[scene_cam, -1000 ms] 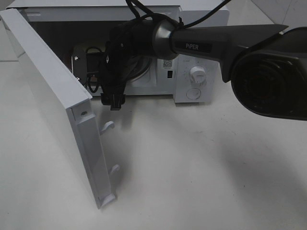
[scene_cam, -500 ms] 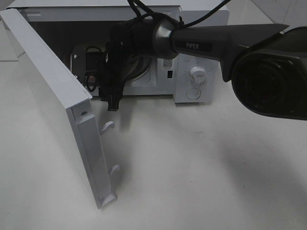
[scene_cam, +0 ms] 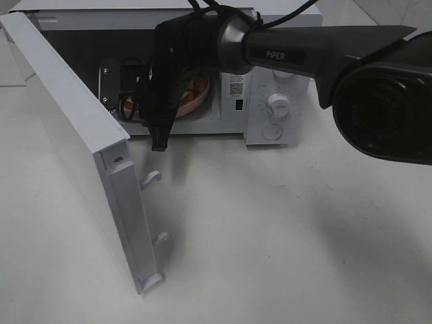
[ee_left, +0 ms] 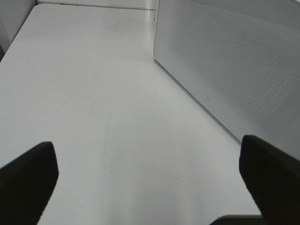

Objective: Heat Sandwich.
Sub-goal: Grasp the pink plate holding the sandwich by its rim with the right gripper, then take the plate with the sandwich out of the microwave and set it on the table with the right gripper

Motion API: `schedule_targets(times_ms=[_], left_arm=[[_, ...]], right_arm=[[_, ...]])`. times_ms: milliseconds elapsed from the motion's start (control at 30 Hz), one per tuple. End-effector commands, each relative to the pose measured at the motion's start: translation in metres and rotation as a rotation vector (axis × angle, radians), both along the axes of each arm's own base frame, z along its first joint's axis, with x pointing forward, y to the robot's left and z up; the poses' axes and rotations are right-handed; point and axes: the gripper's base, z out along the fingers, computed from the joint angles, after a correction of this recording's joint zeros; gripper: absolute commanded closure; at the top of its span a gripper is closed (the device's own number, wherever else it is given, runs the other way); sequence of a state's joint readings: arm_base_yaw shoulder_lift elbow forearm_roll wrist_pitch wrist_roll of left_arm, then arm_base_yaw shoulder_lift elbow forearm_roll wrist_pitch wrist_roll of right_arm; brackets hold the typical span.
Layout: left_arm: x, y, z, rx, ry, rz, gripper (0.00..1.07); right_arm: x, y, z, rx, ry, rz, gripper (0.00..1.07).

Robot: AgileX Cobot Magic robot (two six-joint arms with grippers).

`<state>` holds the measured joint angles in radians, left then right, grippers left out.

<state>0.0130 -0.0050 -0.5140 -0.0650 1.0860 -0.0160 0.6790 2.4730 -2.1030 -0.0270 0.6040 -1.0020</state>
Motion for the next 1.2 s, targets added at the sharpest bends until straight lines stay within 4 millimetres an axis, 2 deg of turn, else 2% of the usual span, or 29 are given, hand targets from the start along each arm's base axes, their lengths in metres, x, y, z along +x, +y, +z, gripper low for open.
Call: schedule_targets(times_ms=[33, 433, 767, 1200], left_arm=[[0.000, 0.000, 0.001, -0.003, -0.019, 0.002, 0.09], [0.000, 0.000, 0.001, -0.003, -0.019, 0.002, 0.09], [0.000, 0.000, 0.001, -0.003, -0.019, 0.002, 0.09], [0.000, 0.000, 0.001, -0.003, -0.019, 0.002, 0.09]], right_arm=[[-0.004, -0.003, 0.003, -0.022, 0.037, -0.001, 1.07], [-0.016, -0.013, 0.017, -0.086, -0.001, 0.115, 1.07], [-0.023, -0.025, 0.033, -0.079, -0.047, 0.139, 1.07], [-0.041, -0.040, 0.044, -0.076, -0.045, 0.147, 1.07]])
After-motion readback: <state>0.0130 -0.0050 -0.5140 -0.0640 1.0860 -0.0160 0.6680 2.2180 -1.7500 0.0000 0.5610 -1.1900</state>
